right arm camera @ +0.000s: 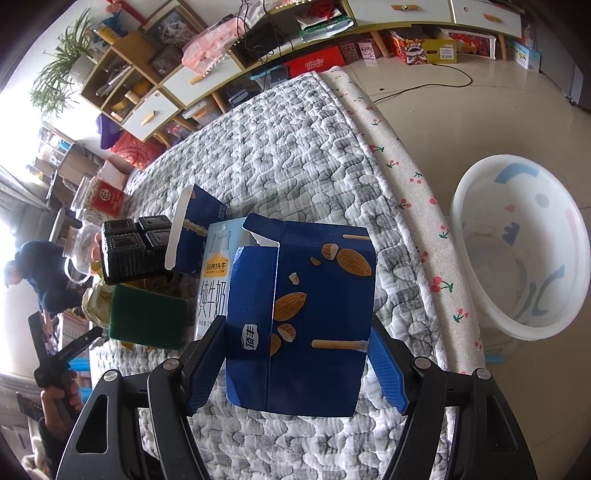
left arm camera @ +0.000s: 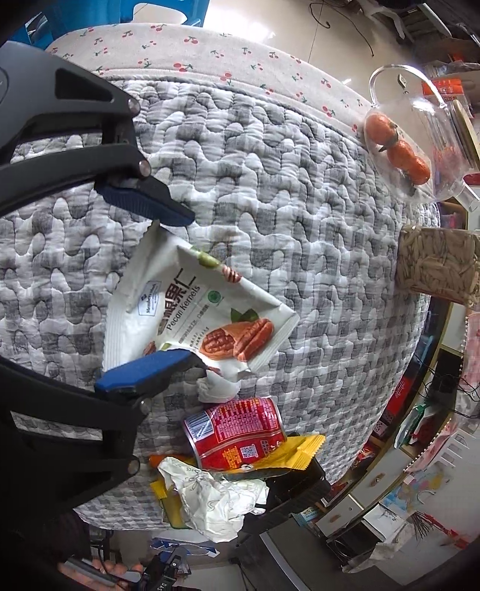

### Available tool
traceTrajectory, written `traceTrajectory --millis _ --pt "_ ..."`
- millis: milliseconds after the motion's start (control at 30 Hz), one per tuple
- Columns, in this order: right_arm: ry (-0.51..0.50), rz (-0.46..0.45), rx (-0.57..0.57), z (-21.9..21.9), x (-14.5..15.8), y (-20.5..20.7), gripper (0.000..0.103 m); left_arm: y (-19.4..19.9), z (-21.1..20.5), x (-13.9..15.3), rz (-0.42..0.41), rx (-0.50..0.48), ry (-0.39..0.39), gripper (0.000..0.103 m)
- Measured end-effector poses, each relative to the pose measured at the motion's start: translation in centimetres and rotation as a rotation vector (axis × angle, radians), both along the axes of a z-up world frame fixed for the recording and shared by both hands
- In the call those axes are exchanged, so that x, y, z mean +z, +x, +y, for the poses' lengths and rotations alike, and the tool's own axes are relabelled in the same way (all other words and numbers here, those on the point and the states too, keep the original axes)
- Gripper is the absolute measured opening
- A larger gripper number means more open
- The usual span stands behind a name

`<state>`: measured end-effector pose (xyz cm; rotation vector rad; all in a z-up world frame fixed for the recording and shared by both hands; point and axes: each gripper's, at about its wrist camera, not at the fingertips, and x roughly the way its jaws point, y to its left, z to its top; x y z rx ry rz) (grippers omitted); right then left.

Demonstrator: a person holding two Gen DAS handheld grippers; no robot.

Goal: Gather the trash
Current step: 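Grasp the white pecan snack bag with the left tool, then carry both items to the white basin and open the left tool over it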

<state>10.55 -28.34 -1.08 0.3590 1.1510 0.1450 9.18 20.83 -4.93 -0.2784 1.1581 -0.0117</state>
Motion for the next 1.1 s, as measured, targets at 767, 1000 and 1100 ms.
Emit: traceTrajectory --millis 767,1000,1100 --pt "0.001 -0.084 -0.161 -8.9 2.9 -2.6 0.074 2.2 -14.8 6.9 -0.181 -0.251 -0.063 0.068" --pt "-0.001 -0.091 -0.242 -13.5 3.2 -3.1 0.074 3.4 -20.7 7.9 -0.197 -0.356 -0.062 0.068" --pt "-0.001 -0.085 -0.285 -15.6 3.0 -3.2 0.074 3.9 -23.7 8.2 -0.197 -0.407 -0.068 0.068"
